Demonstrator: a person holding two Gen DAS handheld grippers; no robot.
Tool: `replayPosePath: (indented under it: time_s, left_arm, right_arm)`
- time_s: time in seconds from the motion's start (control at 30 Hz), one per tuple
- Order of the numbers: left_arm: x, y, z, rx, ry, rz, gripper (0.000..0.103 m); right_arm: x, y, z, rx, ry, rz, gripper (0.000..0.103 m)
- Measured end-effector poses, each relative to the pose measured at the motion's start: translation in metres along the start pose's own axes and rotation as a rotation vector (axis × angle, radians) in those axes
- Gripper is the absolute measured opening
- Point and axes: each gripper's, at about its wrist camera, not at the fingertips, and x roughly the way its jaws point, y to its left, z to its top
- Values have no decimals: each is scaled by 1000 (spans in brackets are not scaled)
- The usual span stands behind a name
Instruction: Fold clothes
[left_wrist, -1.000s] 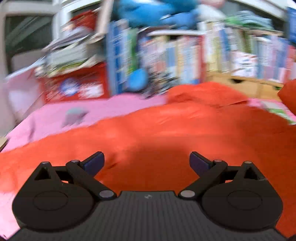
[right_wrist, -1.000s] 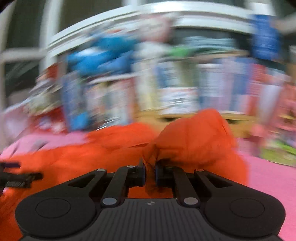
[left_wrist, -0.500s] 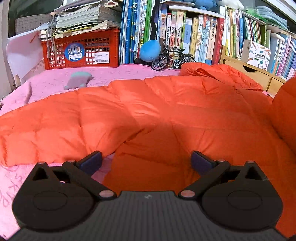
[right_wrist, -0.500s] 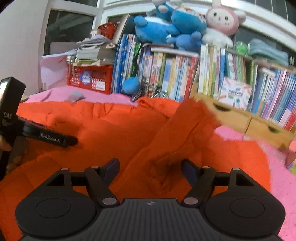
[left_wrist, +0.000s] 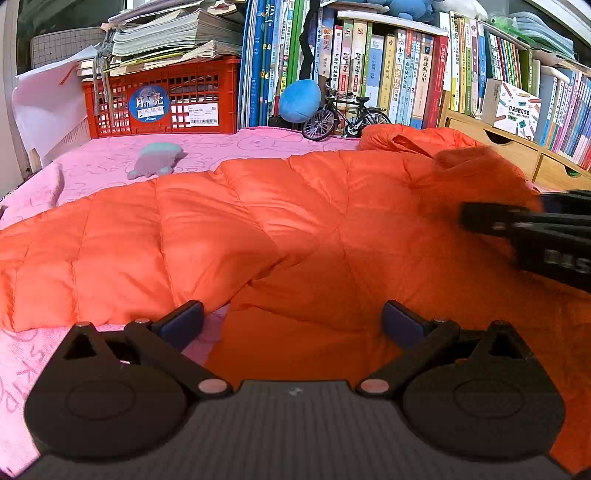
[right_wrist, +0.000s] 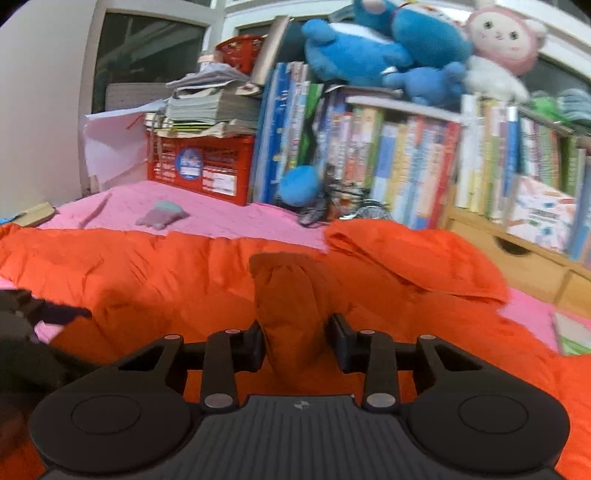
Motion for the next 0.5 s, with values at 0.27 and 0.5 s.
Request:
replayPosePath:
  time_s: [0.27, 0.5]
  left_arm:
    - [-3, 6, 1, -35, -14, -23, 103]
    - [-34, 7, 20, -181, -62, -272, 103]
  right_arm:
    - [-36, -32, -13, 162, -63, 124, 84]
    - [-119, -77, -48, 224, -152, -93, 91]
